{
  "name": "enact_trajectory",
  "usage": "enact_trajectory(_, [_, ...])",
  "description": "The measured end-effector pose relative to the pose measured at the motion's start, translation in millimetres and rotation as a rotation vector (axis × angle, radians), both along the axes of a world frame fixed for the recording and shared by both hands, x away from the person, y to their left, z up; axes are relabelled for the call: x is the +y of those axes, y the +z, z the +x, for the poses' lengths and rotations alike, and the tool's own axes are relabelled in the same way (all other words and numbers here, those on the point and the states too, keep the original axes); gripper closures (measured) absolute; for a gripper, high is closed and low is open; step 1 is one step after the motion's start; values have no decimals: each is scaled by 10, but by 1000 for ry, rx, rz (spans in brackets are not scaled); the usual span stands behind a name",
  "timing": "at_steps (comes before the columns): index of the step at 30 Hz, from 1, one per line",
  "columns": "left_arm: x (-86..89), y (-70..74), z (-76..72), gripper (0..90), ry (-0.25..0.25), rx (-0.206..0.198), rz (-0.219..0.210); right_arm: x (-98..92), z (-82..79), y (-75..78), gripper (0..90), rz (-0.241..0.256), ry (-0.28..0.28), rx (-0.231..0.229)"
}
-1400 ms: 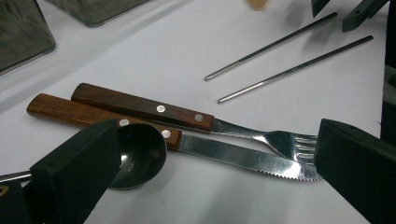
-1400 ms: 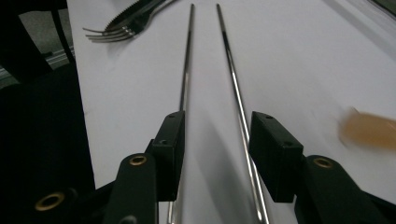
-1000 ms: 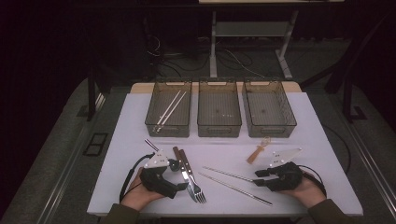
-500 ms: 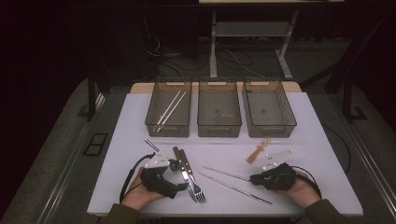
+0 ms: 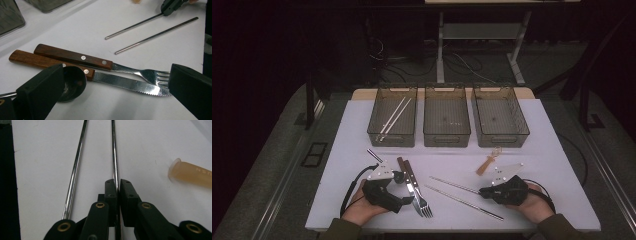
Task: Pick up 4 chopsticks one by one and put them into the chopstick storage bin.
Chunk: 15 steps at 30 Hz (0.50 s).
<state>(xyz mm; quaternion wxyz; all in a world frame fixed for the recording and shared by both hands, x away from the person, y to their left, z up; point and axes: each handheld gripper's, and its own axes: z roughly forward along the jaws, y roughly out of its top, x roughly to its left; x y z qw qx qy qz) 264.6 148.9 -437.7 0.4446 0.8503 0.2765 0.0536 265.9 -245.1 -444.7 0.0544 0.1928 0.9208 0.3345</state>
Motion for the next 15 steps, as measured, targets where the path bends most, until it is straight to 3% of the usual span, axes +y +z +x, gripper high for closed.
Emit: enact_trajectory(15, [4,1,1,0,-3,-2,-3,-26,27,18,848,15,-43,48])
